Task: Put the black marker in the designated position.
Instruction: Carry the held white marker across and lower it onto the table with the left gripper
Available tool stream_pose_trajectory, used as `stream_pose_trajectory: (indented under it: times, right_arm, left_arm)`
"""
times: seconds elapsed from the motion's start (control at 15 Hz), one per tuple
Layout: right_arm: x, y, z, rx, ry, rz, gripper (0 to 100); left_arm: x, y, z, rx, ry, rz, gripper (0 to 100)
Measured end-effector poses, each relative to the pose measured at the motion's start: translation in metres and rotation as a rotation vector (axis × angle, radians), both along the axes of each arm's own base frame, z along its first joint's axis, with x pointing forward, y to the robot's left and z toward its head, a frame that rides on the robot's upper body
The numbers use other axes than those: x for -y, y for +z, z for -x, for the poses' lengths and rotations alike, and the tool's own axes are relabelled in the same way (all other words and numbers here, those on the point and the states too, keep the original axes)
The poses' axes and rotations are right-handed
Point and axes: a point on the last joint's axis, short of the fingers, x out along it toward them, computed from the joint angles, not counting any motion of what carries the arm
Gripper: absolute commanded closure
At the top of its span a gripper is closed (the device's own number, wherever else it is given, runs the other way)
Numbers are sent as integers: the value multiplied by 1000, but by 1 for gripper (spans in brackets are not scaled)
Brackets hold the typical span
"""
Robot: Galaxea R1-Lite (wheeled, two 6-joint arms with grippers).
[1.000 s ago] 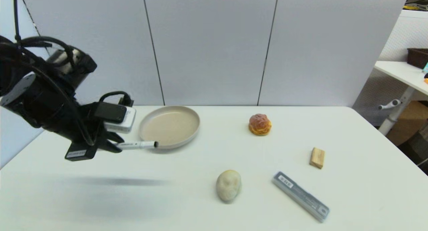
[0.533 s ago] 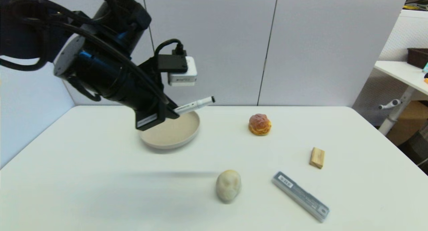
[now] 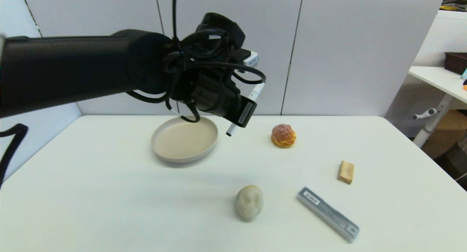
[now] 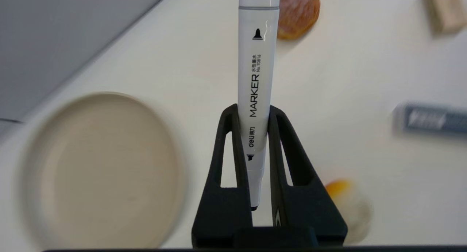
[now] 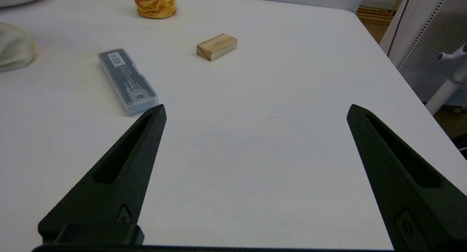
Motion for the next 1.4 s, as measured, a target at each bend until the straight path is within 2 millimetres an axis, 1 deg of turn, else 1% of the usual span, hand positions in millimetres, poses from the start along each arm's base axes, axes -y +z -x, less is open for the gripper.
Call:
stream_pose_trajectory:
  times: [0.13,0.27,0.47,0.67,0.73,1.07,1.27,1.4]
  right_arm:
    - [0,0,0,0,-1,0,0]
    - [0,0,0,0,0,0,0]
    - [0,0,0,0,-1,0,0]
    - [0,0,0,0,-1,0,0]
    - [0,0,0,0,-1,0,0]
    - [0,0,0,0,-1,0,0]
    - [0,0,0,0,-1,0,0]
    - [0,0,0,0,0,1,0]
  left_arm:
    - [13,-15,-11,-88,106,131,100]
    - [22,-28,-18,-178,204,239,100]
    - [31,-44,-28,-305,357,407,100]
    - [41,-56,-40,-387,472,587,100]
    - [41,-62,-47,-398,499,621,100]
    - [31,-88,-69,-424,522,569,100]
    - [22,-101,-82,-387,482,479,100]
    - [19,-107,-87,-394,437,445,100]
